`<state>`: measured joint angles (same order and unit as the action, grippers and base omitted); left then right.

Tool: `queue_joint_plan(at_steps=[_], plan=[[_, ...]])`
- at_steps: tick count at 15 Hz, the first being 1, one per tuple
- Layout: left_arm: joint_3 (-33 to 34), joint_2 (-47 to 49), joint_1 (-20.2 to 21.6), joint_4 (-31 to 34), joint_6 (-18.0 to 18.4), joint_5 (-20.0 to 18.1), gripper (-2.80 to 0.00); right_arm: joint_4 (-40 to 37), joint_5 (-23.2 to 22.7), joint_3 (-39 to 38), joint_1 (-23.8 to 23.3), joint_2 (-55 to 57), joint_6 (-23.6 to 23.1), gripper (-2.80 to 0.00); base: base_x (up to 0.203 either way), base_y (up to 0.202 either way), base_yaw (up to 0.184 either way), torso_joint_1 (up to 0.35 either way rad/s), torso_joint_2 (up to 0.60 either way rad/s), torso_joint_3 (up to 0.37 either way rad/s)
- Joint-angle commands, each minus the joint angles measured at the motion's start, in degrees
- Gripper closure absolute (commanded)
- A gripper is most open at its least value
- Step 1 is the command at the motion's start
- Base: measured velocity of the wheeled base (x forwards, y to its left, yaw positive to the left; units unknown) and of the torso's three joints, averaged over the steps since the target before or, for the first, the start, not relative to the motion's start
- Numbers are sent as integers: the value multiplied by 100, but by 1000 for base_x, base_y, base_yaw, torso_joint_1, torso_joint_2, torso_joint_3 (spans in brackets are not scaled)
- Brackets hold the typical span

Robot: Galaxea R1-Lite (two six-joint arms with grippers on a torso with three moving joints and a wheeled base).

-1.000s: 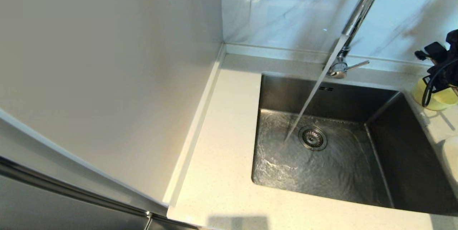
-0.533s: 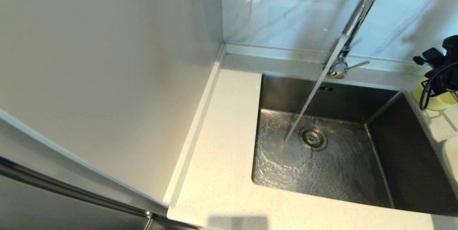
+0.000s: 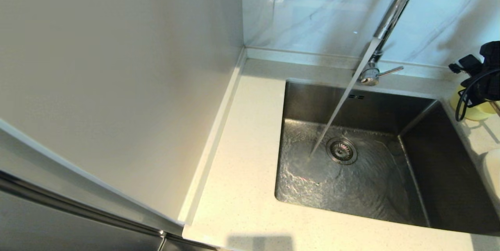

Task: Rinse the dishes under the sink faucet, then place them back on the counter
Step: Place the chopsticks on the bowl

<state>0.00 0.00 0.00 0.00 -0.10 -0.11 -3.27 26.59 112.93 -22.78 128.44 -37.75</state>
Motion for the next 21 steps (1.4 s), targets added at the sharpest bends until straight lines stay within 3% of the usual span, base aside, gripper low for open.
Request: queue_joint_plan(at_steps=[1,11,12,13,21], plan=[[0,0,0,0,1,2,0,-7,13,1,2,15,-22,0,0,0,0,0,0,0],[0,0,0,0,1,2,0,2,13,1,11,147,-31,0,0,0,0,0,0,0],[0,0,0,0,1,2,0,10,13,1,11,147,-31,-242,0,0,0,0,0,0],[0,0,0,0,1,9,0,28,18,1,11,147,-31,-280,0,0,0,0,0,0],[0,0,0,0,1,2,0,81,13,1,11,14,-30,-280,0,0,0,0,0,0]])
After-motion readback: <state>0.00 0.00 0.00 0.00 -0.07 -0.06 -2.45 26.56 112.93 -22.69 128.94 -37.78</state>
